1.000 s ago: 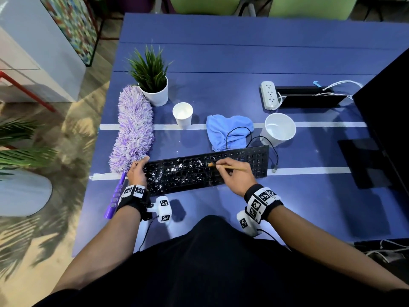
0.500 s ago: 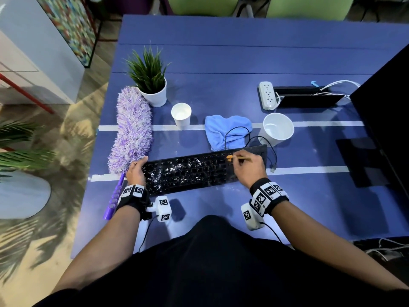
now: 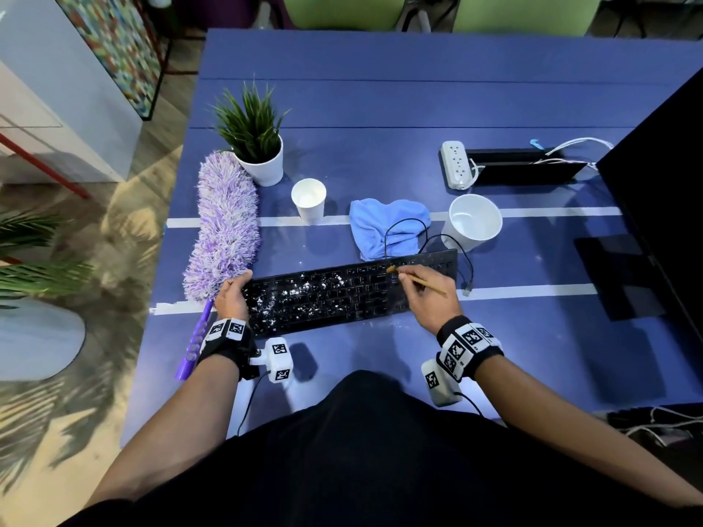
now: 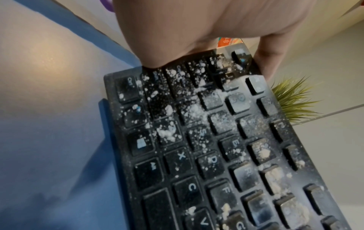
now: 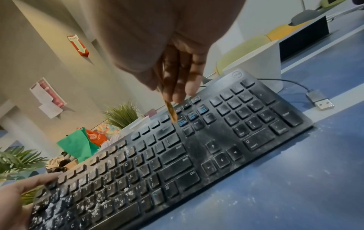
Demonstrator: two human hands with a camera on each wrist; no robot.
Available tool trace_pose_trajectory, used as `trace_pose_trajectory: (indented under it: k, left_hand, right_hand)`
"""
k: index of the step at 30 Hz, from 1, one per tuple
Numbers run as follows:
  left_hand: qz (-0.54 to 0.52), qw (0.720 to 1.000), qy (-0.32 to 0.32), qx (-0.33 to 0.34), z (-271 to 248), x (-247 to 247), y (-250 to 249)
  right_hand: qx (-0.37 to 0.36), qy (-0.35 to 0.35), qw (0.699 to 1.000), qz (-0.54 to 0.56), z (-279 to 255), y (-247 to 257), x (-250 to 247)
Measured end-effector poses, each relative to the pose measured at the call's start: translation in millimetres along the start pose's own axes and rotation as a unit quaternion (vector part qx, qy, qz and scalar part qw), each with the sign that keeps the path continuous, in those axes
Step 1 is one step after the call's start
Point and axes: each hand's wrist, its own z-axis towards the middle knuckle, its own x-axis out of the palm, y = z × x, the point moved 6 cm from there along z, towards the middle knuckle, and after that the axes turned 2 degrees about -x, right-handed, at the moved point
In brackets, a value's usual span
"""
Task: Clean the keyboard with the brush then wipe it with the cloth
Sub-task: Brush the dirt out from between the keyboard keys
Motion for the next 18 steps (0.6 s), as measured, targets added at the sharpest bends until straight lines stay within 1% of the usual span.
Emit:
trace_pose_trajectory:
  k: [1,3,4,5,7,8,9,10,12,13,14,15,16,18]
  left_hand:
    - [0.003,1.000,-0.006,0.009,-2.9,0.5,-2.3]
    - [0.008,1.000,-0.009,0.010,-4.9,0.8,-2.6]
    - [0.004,1.000,-0.007,0.008,-8.4,2.3,-4.2]
    - [0.000,1.000,-0.006,0.008,-8.2,3.1,-3.9]
    - [0.005,1.000,-0.005,0.022,-10.1,3.9,-6.6]
    - [0.007,1.000,-0.004,0.026,-10.2,4.1,-6.9]
    - [0.010,0.999,-0.002,0.034,-7.9,3.8,-6.4]
    - [0.012,0.999,0.000,0.037,-7.7,2.5,-6.4]
    - [0.008,1.000,0.001,0.026,-1.6,0.4,-1.7]
    - [0.000,1.000,0.000,0.014,7.1,-2.3,5.0]
    - [-0.004,1.000,0.006,0.005,4.6,-1.5,4.9]
    - [-0.010,1.000,0.012,0.008,13.1,-2.5,9.3]
    - [-0.009,1.000,0.013,0.012,9.8,-1.2,6.0]
    - [-0.009,1.000,0.011,0.018,0.8,0.2,-1.0]
  right_hand:
    - [0.008,0.015,1.000,-0.002,0.6,-3.0,2.5]
    - [0.058,0.099,0.991,-0.063,-1.0,-14.3,14.6]
    - [0.062,0.124,0.986,-0.094,-1.7,-15.7,17.2]
    - [0.058,0.112,0.987,-0.095,0.0,-14.5,15.1]
    - [0.028,0.027,0.999,-0.024,4.9,-2.4,6.1]
    - [0.012,-0.003,1.000,0.005,6.9,3.5,3.2]
    - [0.004,-0.012,1.000,0.022,8.8,6.9,2.8]
    - [0.007,0.006,1.000,0.020,10.0,8.4,5.2]
    - [0.034,0.047,0.998,-0.030,10.2,5.0,10.3]
    - [0.036,0.042,0.997,-0.055,10.5,3.2,9.8]
    - [0.031,0.024,0.997,-0.068,11.2,1.8,7.7]
    - [0.023,0.002,0.998,-0.062,12.1,2.7,5.5]
    - [0.017,-0.010,0.999,-0.046,12.5,4.2,4.5]
    - [0.016,-0.002,0.999,-0.047,13.1,4.7,5.9]
